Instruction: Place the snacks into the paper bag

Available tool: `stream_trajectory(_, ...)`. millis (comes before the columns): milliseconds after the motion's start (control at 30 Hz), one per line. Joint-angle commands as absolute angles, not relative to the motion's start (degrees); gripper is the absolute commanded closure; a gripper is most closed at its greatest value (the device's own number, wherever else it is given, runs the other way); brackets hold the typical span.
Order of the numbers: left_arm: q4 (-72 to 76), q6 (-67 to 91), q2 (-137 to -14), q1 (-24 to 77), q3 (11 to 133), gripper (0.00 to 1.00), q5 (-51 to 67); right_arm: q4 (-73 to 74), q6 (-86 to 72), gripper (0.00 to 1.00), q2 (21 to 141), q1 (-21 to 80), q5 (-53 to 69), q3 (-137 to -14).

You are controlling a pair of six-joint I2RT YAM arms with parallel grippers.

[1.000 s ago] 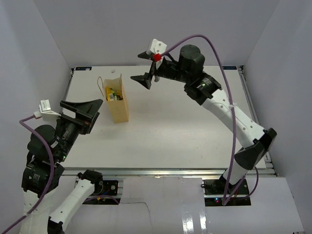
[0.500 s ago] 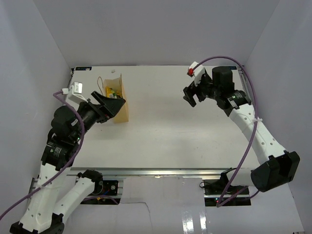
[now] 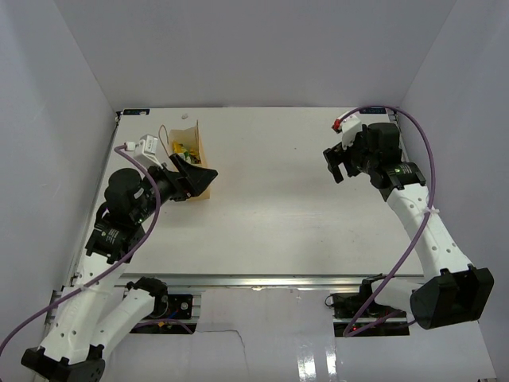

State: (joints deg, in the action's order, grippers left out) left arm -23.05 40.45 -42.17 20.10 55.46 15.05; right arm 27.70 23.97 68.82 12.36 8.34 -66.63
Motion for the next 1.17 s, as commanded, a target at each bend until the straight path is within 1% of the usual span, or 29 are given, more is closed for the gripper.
stream_trajectory(0,-20.30,39.73,-42.10,20.21,54.14,0.02,16.61,27.07,22.24,0.10,67.15,12.22,6.24,-66.53)
stream_trajectory(167,-19.95,39.90,-41.49,20.21,53.53,0.02,16.61,27.07,19.08,0.10,65.83,12.22,4.40,-66.53)
stream_trajectory(667,-20.65,38.15,-40.34,20.21,52.82,0.02,15.91,23.99,11.87,0.10,60.39,12.22,-8.96,-61.79)
stream_trajectory(867,-21.88,37.53,-39.73,20.21,52.65,0.02,14.16,23.12,11.51,0.10,59.41,12.22,-7.74,-60.12)
stream_trajectory(1033,-22.41,37.35,-39.38,20.21,52.91,0.02,13.45,21.19,10.38,0.10,60.90,12.22,-8.96,-59.59)
stream_trajectory(1133,-23.02,36.74,-39.64,20.21,53.26,0.02,13.10,20.48,11.24,0.10,61.26,12.22,-7.66,-59.33)
